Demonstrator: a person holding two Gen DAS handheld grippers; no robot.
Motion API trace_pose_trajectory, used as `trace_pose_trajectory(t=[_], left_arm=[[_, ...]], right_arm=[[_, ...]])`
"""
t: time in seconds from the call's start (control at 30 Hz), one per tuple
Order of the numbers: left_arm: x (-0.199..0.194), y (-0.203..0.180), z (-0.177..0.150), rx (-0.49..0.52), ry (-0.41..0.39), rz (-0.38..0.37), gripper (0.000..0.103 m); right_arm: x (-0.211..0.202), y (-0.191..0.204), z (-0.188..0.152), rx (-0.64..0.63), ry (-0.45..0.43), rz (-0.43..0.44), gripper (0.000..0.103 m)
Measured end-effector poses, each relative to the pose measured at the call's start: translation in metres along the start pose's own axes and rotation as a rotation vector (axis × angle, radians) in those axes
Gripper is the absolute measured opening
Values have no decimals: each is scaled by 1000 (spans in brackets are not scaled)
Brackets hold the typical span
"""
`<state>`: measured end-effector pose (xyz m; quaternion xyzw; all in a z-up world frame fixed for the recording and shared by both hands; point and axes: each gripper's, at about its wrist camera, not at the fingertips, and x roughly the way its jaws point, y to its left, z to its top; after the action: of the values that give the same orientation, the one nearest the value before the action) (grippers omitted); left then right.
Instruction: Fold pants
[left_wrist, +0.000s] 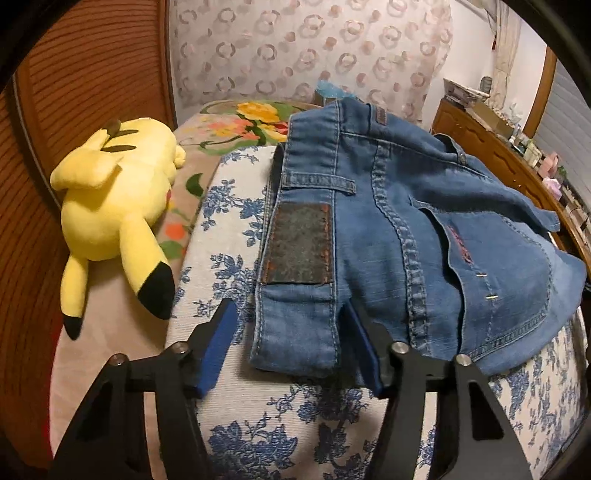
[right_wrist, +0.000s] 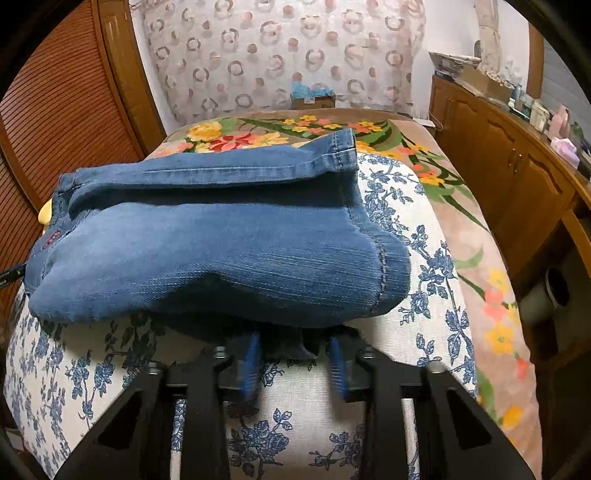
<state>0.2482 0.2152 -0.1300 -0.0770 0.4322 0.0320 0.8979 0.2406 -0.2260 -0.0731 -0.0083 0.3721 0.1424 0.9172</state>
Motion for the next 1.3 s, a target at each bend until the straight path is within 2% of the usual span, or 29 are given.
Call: trace_pose_trajectory(t=[0.03,0.17,0.23,0.33,0.6,0.77,0.97,1.1,1.3], left_arm=[[0,-1,1,3,4,-6,52],[-2,-9,2,26,10,-2,43],[-5,-11,2,27,5,-18,27],[-15,-17,5,44,-21,0,17],[-67,-21,18,59,-132,24,15],[-102,-23,14,71,-201,41,13],[-130,-24,-16,68,-228,34,12],[-141,-23,-41,58,-227,13,12],[-161,-31,-78,71,-231,-12,12]], right_arm=[[0,-2,0,3,0,13,18],[-3,0,-5,-2,-16,27,13],[-6,0,-5,1,-39,30,11],[-15,-1,-3,5,-80,31,9],[-57,-10,6,-5,-224,-4,7],[-92,-11,-3,-23,-300,-32,6],[-124,-17,-41,-23,-359,-39,6],[-135,-19,-78,-22,-363,-38,6],[-158,-24,-116,-2,-379,-39,6]])
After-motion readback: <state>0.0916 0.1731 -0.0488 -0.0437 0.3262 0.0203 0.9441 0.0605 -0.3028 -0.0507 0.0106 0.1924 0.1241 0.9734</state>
